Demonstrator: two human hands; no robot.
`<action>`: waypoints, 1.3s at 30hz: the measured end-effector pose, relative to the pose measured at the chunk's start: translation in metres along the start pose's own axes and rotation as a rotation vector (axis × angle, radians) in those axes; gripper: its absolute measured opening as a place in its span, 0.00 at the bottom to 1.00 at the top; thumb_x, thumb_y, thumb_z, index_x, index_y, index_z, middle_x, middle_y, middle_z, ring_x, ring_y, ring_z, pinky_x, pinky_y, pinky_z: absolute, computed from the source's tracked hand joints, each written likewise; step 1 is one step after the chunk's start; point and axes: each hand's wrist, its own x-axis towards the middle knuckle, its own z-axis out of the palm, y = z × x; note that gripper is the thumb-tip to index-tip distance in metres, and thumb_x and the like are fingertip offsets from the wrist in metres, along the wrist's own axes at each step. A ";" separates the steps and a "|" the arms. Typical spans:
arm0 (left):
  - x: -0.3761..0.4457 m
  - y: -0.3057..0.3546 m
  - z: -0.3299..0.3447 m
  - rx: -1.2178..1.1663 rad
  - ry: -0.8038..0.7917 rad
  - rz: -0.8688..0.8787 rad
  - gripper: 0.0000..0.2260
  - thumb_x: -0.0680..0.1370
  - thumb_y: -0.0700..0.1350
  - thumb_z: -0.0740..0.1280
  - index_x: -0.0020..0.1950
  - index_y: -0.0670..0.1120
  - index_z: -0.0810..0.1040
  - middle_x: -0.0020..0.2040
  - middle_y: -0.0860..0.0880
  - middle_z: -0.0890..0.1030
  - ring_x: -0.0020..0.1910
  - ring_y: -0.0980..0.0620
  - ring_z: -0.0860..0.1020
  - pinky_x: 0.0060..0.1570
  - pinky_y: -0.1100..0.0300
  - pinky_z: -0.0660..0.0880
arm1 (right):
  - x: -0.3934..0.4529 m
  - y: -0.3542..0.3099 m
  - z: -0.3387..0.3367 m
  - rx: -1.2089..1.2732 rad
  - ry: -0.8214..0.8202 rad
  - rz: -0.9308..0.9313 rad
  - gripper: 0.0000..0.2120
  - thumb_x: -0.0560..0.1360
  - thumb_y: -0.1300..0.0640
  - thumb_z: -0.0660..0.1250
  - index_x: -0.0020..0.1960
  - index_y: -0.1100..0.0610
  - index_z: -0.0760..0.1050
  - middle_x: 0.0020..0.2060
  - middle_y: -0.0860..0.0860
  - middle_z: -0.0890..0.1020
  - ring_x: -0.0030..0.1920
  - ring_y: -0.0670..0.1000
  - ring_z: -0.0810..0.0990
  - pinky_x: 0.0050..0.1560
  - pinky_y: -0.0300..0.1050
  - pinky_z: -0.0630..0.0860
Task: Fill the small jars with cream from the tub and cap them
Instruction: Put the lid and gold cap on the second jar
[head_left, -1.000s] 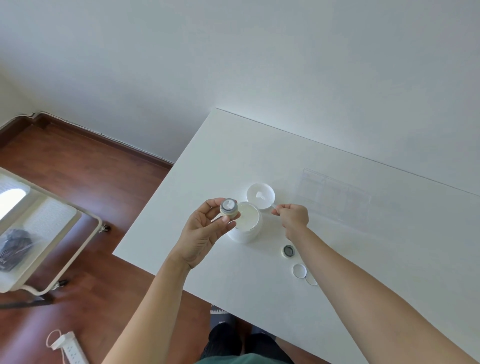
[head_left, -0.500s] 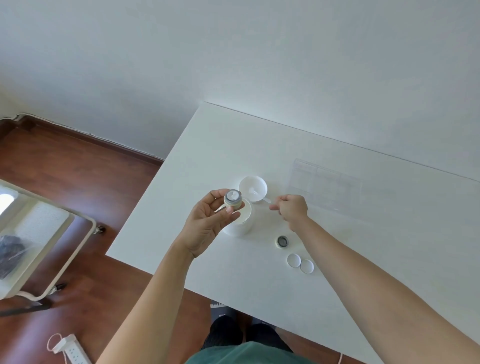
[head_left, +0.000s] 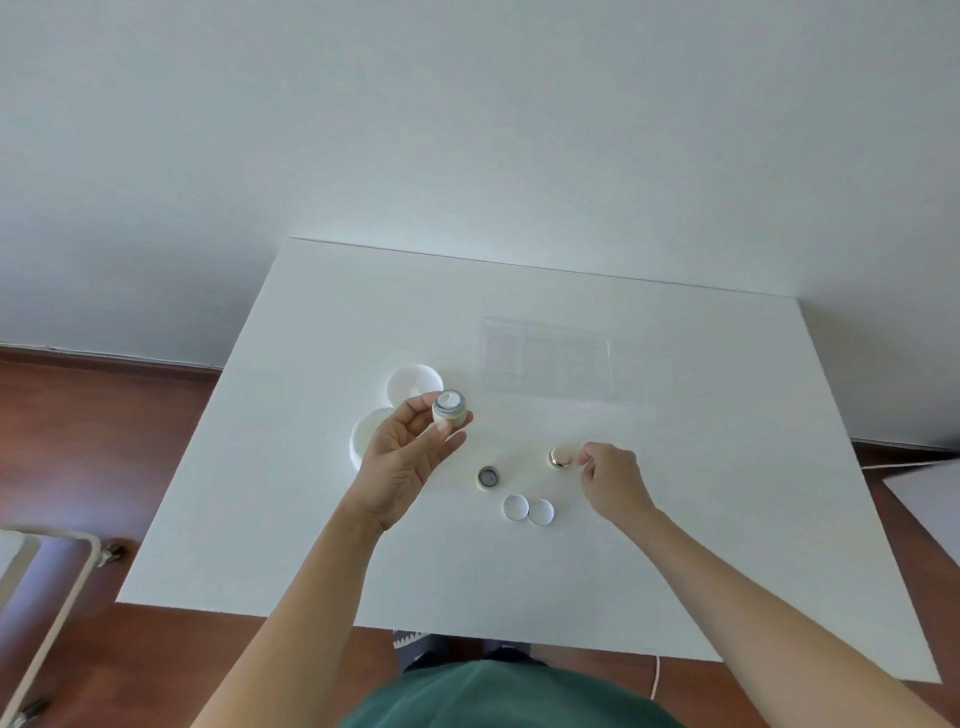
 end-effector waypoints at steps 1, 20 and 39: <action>0.001 -0.003 0.003 -0.001 -0.003 -0.008 0.15 0.76 0.37 0.67 0.62 0.42 0.74 0.60 0.43 0.81 0.62 0.45 0.81 0.57 0.57 0.78 | -0.004 0.001 0.004 0.006 -0.025 -0.007 0.13 0.73 0.68 0.57 0.50 0.63 0.78 0.44 0.56 0.81 0.41 0.54 0.77 0.40 0.42 0.74; 0.011 -0.021 0.022 0.061 -0.063 -0.084 0.14 0.75 0.36 0.69 0.61 0.42 0.76 0.58 0.44 0.82 0.63 0.44 0.80 0.58 0.56 0.78 | -0.034 -0.019 0.051 -0.239 -0.224 -0.161 0.15 0.71 0.59 0.65 0.57 0.60 0.69 0.55 0.55 0.69 0.49 0.58 0.75 0.45 0.46 0.76; 0.010 -0.018 0.054 0.267 -0.058 0.023 0.18 0.73 0.38 0.74 0.61 0.38 0.75 0.58 0.42 0.82 0.58 0.44 0.82 0.62 0.53 0.77 | -0.039 -0.084 -0.094 1.333 -0.077 0.039 0.08 0.71 0.61 0.74 0.46 0.61 0.76 0.40 0.58 0.85 0.44 0.55 0.84 0.51 0.42 0.80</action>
